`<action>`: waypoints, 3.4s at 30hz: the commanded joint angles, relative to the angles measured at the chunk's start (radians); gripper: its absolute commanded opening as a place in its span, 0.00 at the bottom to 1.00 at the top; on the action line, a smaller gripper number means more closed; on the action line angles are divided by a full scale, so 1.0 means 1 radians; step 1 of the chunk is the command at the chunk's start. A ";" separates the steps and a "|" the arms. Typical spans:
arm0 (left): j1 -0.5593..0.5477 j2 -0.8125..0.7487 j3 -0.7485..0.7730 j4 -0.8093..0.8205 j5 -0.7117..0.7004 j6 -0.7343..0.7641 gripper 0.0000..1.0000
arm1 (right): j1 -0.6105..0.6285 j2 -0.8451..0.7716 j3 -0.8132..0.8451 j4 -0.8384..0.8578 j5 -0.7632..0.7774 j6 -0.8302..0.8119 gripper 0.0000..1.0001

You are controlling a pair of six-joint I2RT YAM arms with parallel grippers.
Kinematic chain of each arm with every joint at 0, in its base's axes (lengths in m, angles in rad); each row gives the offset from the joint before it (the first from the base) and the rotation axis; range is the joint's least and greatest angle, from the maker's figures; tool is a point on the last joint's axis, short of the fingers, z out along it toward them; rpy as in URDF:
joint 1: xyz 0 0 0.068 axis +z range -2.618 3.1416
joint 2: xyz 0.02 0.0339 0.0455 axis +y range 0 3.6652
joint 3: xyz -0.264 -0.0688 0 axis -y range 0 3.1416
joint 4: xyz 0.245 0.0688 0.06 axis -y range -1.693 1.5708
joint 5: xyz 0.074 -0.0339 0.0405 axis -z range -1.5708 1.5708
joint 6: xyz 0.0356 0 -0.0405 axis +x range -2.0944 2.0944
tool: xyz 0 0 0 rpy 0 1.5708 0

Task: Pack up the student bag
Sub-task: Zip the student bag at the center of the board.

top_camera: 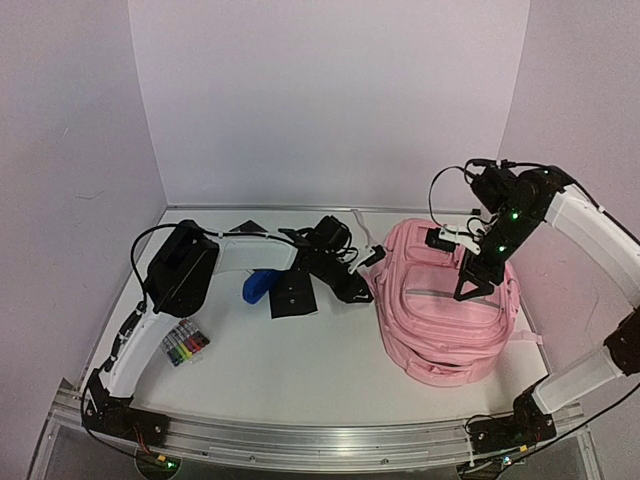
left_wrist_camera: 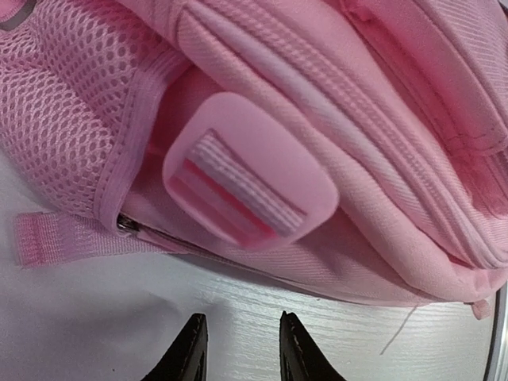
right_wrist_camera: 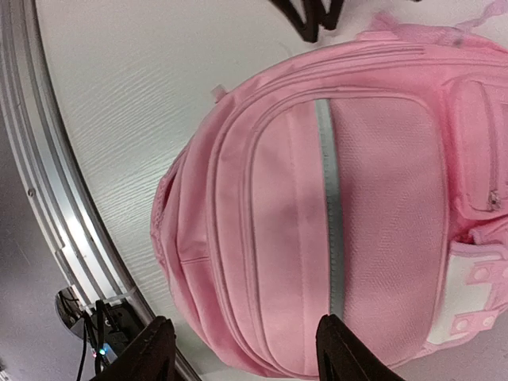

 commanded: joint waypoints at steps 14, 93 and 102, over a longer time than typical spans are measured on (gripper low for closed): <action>0.014 0.113 0.175 0.106 0.003 -0.119 0.33 | -0.510 0.369 0.207 0.023 -0.030 0.338 0.81; -0.081 -0.294 -0.395 0.129 -0.361 0.096 0.00 | 0.048 0.744 0.593 0.292 -0.036 0.518 0.70; -0.113 -0.342 -0.436 0.094 -0.342 0.091 0.00 | 0.031 0.909 0.621 0.362 0.089 0.545 0.58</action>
